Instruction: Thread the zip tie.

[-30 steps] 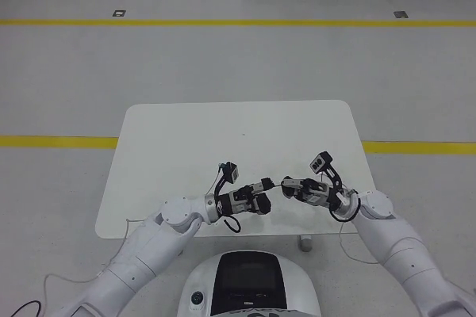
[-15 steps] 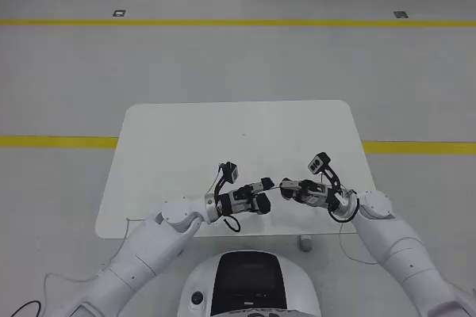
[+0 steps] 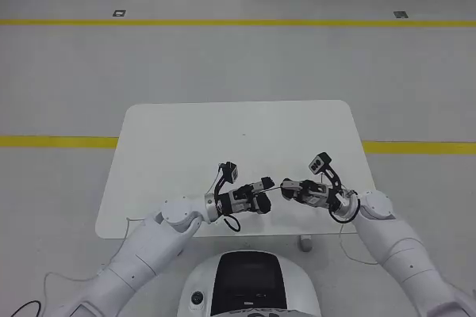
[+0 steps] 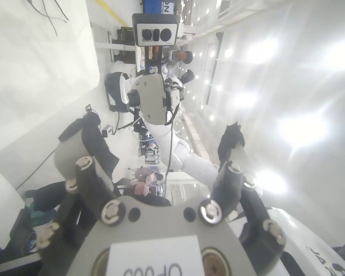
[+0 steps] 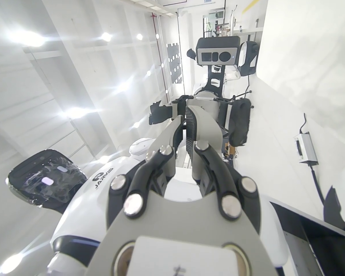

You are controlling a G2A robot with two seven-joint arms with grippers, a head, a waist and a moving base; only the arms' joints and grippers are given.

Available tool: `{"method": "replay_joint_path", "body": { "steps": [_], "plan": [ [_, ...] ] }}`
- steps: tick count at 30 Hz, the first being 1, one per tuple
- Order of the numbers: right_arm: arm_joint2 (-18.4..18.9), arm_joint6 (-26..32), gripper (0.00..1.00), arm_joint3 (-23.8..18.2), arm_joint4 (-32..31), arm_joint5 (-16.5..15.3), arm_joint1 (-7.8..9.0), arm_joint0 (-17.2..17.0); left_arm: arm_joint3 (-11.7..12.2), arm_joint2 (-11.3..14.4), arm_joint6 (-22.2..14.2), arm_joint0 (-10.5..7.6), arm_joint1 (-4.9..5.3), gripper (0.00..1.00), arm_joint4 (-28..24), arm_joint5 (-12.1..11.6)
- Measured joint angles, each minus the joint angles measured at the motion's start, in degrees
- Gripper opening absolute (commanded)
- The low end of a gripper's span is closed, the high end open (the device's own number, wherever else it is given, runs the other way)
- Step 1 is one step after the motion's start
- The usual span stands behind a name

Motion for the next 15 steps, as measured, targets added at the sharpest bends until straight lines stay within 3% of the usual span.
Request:
{"method": "replay_joint_path", "body": {
  "steps": [10,15],
  "plan": [
    [0.7,0.4,0.00,-0.1,-0.5,0.2,-0.15,-0.3,0.1,0.1,-0.3,-0.15,0.05,0.93,-0.2,0.1],
    [0.5,0.4,0.00,0.1,-0.6,0.5,-0.38,-0.1,0.1,0.2,-0.2,-0.21,0.07,0.99,-0.3,0.1]
  ]
}}
